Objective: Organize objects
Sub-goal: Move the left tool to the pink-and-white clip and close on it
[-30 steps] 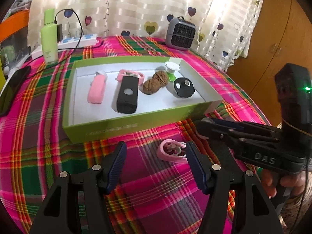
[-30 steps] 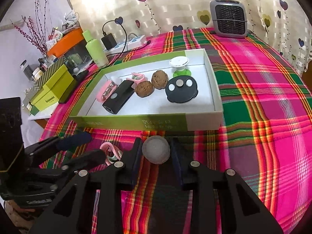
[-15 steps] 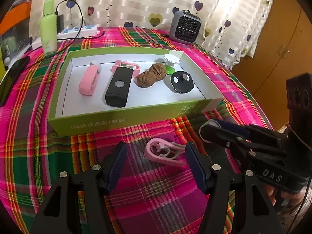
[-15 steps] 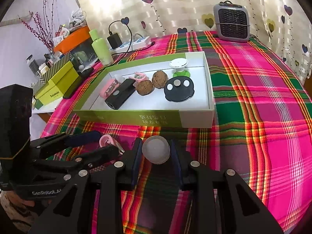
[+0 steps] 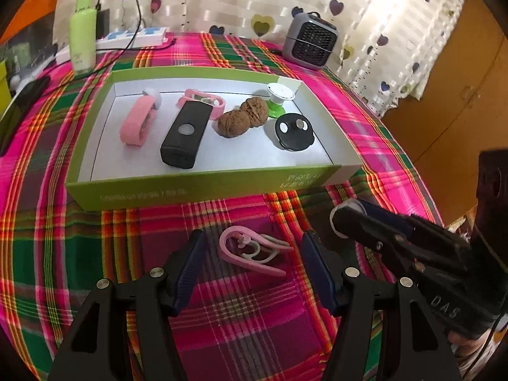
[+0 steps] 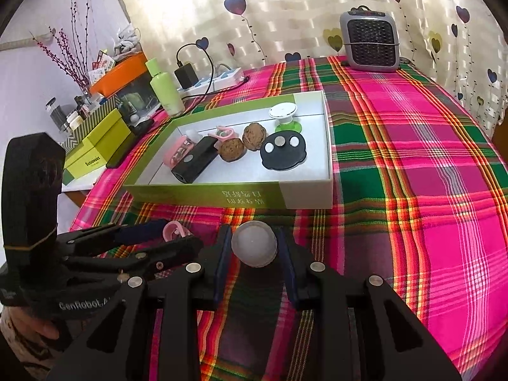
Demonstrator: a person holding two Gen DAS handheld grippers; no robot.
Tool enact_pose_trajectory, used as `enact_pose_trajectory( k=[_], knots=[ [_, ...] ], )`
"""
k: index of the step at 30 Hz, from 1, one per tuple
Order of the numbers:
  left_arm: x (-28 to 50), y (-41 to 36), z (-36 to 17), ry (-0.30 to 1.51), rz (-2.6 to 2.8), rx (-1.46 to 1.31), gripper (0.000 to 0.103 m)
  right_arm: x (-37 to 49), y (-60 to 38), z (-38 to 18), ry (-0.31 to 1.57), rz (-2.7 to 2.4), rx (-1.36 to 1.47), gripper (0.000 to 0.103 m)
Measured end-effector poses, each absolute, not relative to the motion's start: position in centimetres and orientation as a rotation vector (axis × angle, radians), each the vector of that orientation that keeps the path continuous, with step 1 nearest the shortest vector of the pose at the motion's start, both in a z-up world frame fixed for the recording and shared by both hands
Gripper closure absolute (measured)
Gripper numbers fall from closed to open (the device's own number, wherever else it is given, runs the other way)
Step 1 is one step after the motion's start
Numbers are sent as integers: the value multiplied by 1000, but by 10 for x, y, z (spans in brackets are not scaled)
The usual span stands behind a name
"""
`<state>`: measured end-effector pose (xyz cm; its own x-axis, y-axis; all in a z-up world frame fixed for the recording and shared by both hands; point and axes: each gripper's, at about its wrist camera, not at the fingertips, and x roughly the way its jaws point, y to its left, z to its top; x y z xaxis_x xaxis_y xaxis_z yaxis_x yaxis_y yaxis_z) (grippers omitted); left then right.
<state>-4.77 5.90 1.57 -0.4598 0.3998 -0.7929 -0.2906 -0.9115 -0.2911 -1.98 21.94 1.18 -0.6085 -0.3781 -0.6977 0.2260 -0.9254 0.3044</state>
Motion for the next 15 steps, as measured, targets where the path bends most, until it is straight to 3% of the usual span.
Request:
enact_pose_trajectory(
  k=[8,15],
  knots=[
    [-53,63,16,-196,2414,-1350,41,-14,224,14,-280,-2542,1141,72],
    [-47,83,15,67,2468,-1404,41,-11,230,17,-291,-2550,1124,72]
  ],
)
